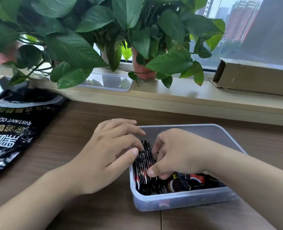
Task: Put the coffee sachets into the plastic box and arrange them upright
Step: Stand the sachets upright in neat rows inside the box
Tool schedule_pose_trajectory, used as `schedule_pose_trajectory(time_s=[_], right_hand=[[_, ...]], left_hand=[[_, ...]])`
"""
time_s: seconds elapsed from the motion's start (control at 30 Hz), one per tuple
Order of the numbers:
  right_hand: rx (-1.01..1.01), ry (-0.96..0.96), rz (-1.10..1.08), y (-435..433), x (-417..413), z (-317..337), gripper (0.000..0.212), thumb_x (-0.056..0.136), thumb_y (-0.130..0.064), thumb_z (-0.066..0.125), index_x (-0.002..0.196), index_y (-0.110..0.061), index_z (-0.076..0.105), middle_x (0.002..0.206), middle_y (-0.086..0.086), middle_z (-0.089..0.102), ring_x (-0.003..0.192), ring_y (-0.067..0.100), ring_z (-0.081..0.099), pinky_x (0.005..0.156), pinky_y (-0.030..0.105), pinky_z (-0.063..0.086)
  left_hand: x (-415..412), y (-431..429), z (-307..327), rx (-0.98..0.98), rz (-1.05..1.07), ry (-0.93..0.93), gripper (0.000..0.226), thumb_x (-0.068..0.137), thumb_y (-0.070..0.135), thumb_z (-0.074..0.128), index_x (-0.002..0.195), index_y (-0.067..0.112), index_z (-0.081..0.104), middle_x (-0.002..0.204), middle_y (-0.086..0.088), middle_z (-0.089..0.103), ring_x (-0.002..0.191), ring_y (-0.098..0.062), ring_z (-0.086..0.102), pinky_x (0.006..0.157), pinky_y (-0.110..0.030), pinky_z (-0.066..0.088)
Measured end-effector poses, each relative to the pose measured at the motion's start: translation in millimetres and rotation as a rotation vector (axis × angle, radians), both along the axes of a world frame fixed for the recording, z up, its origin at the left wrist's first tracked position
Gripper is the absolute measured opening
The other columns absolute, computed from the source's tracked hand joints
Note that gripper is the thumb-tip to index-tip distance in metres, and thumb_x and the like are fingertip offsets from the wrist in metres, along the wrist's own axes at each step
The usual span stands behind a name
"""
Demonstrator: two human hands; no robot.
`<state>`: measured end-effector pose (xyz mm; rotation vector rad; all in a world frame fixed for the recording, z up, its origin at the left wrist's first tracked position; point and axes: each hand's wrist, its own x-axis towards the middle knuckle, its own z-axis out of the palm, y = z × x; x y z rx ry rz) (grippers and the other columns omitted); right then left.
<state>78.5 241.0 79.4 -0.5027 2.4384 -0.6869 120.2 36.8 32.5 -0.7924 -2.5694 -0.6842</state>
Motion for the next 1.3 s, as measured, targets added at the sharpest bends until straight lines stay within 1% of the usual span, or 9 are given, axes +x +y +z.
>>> schedule_pose_trajectory(time_s=[0.13,0.3,0.47,0.67,0.8,0.93,1.0,1.17,1.3], right_hand=[[-0.001,0.057,0.069,8.4,-2.8,-1.5,0.019,0.079,-0.031,0.079,0.086,-0.015,0.072,0.073,0.001,0.078,0.067,0.007,0.074,0.079,0.025,0.057],[0.1,0.128,0.266,27.9,-11.0,11.5,0.013,0.085,-0.019,0.07,0.095,-0.024,0.078,0.077,-0.006,0.077,0.067,0.0,0.07,0.067,0.013,0.052],[0.193,0.619,0.464,27.3,-26.3,3.3,0.021,0.08,-0.038,0.071,0.098,-0.028,0.073,0.094,-0.011,0.069,0.089,0.01,0.062,0.08,0.026,0.048],[0.297,0.485,0.546,16.9,-21.6,-13.5,0.056,0.081,-0.06,0.066,0.123,-0.024,0.059,0.113,-0.004,0.048,0.103,0.015,0.051,0.091,0.028,0.042],[0.372,0.55,0.517,18.4,-21.5,-12.6,0.04,0.086,-0.055,0.063,0.106,-0.02,0.067,0.097,-0.004,0.045,0.097,0.019,0.052,0.082,0.033,0.045],[0.386,0.564,0.499,23.4,-22.9,-7.8,0.025,0.083,-0.043,0.068,0.095,-0.022,0.073,0.098,-0.003,0.065,0.095,0.02,0.059,0.083,0.037,0.052],[0.401,0.55,0.485,26.8,-22.5,-1.8,0.026,0.082,-0.044,0.068,0.091,-0.02,0.073,0.092,-0.003,0.068,0.09,0.02,0.061,0.08,0.036,0.052],[0.359,0.585,0.425,18.0,-14.6,-7.6,0.053,0.072,-0.073,0.062,0.08,-0.021,0.059,0.077,-0.005,0.053,0.073,0.018,0.052,0.064,0.035,0.046],[0.376,0.639,0.428,14.4,-16.0,-13.9,0.034,0.078,-0.054,0.067,0.078,-0.022,0.056,0.08,-0.004,0.05,0.079,0.022,0.053,0.065,0.034,0.048]], left_hand=[[-4.5,8.5,23.8,-0.166,-0.199,-0.129,0.034,0.09,0.031,0.041,0.111,0.029,0.068,0.122,0.02,0.063,0.133,0.002,0.043,0.114,-0.042,0.024],[-8.4,17.4,29.6,-0.422,-0.202,-0.246,0.052,0.081,0.05,0.029,0.123,0.044,0.058,0.121,0.019,0.05,0.127,0.0,0.035,0.121,-0.047,0.006],[-9.6,23.7,32.7,-0.515,-0.175,-0.244,0.05,0.076,0.054,0.028,0.114,0.045,0.061,0.129,0.021,0.048,0.135,0.005,0.022,0.12,-0.056,-0.008],[-7.7,26.3,36.8,-0.626,-0.156,-0.281,0.06,0.071,0.057,0.021,0.12,0.048,0.054,0.13,0.023,0.051,0.138,0.012,0.011,0.117,-0.055,-0.019],[-8.3,27.7,37.8,-0.655,-0.141,-0.292,0.06,0.071,0.056,0.021,0.12,0.047,0.054,0.131,0.025,0.049,0.137,0.01,0.012,0.117,-0.058,-0.018],[-7.4,28.1,38.9,-0.664,-0.139,-0.303,0.059,0.07,0.056,0.021,0.12,0.048,0.053,0.13,0.026,0.048,0.137,0.011,0.012,0.116,-0.058,-0.02],[-7.2,28.4,38.8,-0.663,-0.136,-0.306,0.06,0.07,0.056,0.021,0.121,0.048,0.052,0.131,0.028,0.047,0.136,0.013,0.01,0.116,-0.057,-0.021],[-7.4,29.8,38.9,-0.651,-0.133,-0.313,0.061,0.067,0.055,0.02,0.118,0.047,0.053,0.129,0.027,0.048,0.136,0.014,0.01,0.118,-0.055,-0.019],[-7.1,29.4,40.5,-0.669,-0.136,-0.327,0.063,0.067,0.055,0.019,0.12,0.048,0.053,0.131,0.028,0.047,0.136,0.015,0.007,0.117,-0.055,-0.021]])
